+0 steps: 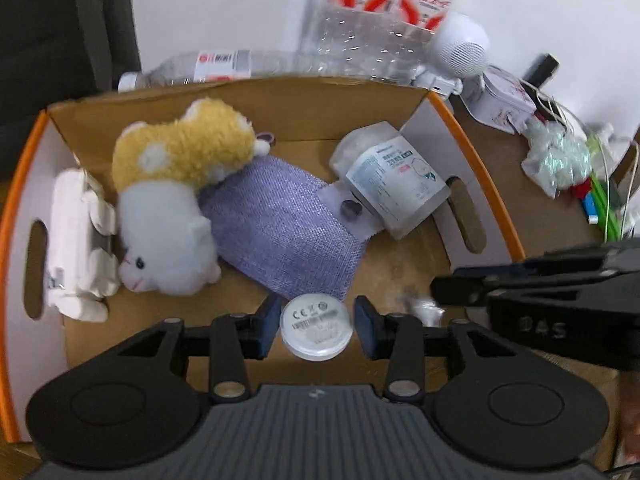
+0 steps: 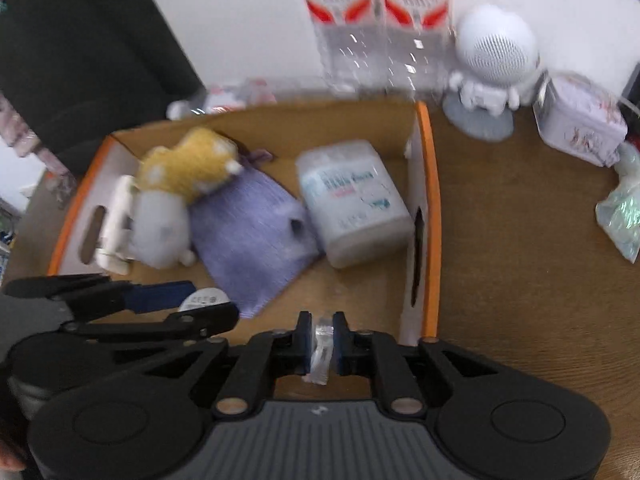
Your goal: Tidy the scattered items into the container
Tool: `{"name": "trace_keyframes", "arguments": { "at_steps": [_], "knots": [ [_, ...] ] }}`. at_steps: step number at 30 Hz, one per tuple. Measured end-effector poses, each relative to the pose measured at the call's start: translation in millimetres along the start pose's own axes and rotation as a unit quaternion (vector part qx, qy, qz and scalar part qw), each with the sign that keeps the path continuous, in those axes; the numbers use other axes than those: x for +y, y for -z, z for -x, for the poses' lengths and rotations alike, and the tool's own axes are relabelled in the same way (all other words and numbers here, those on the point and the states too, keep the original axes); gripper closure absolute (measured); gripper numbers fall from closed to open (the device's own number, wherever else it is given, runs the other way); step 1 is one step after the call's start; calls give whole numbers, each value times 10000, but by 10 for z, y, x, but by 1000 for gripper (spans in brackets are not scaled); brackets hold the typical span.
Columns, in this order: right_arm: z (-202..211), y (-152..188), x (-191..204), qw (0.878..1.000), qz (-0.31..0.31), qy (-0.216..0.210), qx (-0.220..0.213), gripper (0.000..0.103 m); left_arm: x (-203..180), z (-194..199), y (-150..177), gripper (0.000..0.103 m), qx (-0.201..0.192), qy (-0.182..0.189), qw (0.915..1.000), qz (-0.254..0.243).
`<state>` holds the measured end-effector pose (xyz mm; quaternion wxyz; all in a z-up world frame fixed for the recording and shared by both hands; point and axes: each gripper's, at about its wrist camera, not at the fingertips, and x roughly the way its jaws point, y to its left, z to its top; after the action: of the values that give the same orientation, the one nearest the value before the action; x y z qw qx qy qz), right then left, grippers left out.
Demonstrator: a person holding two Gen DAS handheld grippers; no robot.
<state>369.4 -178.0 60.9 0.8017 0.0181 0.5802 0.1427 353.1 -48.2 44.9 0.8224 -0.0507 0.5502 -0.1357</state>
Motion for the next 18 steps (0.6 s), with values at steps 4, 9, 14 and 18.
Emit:
{"name": "trace_keyframes", "arguments": {
  "at_steps": [4,9,14,18],
  "knots": [
    [-39,-54,-107,9994,-318,-20,147,64,89,137,-73,17,113,-188,9997,97],
    [114,-106,-17,9987,-436,-102,263,18,245,530,-122,0,-20,-489,9988,88],
    [295,-27,198,9991,-252,-22,333,15,252,801,-54,0,-21,-926,9957,85],
    [462,89,293,9992,-185,35,354,15,232,1010,49,0,-26,-1055,9944,99]
  ]
}}
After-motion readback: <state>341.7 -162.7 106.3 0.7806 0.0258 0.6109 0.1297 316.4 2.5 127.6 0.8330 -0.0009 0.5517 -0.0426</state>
